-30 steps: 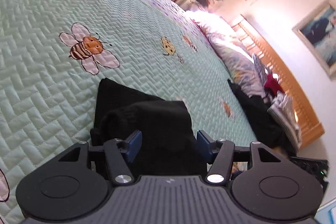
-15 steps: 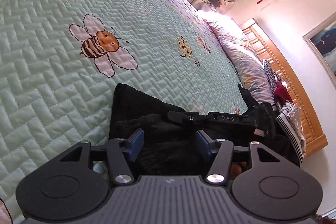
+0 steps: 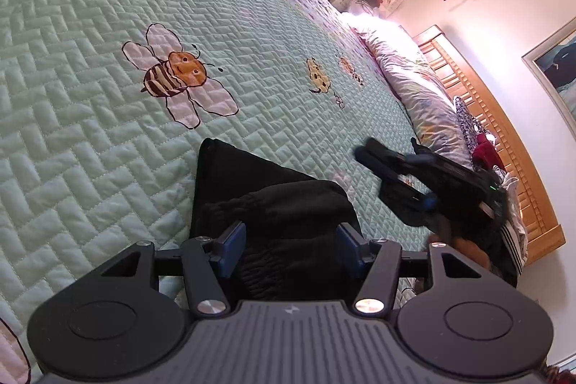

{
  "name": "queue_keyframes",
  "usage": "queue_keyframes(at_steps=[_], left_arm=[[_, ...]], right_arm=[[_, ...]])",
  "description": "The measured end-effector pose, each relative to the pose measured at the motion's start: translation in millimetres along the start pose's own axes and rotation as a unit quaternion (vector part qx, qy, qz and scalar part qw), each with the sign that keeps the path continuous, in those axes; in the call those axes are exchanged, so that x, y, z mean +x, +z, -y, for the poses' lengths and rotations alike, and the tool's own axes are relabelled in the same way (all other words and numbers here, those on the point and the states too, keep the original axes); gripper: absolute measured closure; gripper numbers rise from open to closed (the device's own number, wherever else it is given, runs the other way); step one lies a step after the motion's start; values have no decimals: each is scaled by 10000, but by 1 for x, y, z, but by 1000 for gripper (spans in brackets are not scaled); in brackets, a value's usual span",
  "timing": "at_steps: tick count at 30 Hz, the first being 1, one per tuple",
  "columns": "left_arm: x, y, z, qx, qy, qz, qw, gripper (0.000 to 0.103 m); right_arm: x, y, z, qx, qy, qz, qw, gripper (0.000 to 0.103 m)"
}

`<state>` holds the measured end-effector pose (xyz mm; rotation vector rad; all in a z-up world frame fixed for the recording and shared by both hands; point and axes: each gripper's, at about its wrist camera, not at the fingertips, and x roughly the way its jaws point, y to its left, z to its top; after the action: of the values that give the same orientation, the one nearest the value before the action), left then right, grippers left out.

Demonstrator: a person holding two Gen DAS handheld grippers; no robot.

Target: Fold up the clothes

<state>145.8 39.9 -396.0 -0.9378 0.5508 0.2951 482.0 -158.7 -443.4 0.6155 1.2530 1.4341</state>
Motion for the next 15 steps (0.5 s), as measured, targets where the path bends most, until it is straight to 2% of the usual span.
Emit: queue_keyframes(at_steps=[3,6,9,12,15], left_arm=[[-7,5,12,4,-112,84,9999,34],[-10,6,28,194,-285,165,9993,26],[7,5,28,320,1,-75,9995,25],[15,3,11,105,-1,-121,9999,29],[12,3,1,-37,-159,-63,9998,33]], right_arm=[[-13,-26,-22,-148,323,-363,9987,89],[-22,-72,-38,-345,638,-923,9931,85],[-19,-125,-54,-478,971,-1597,9812,83],[0,-163,-61,-705,899,-2058,9719,81],[10,-191,-51,-987,226,-2267,9687,83]])
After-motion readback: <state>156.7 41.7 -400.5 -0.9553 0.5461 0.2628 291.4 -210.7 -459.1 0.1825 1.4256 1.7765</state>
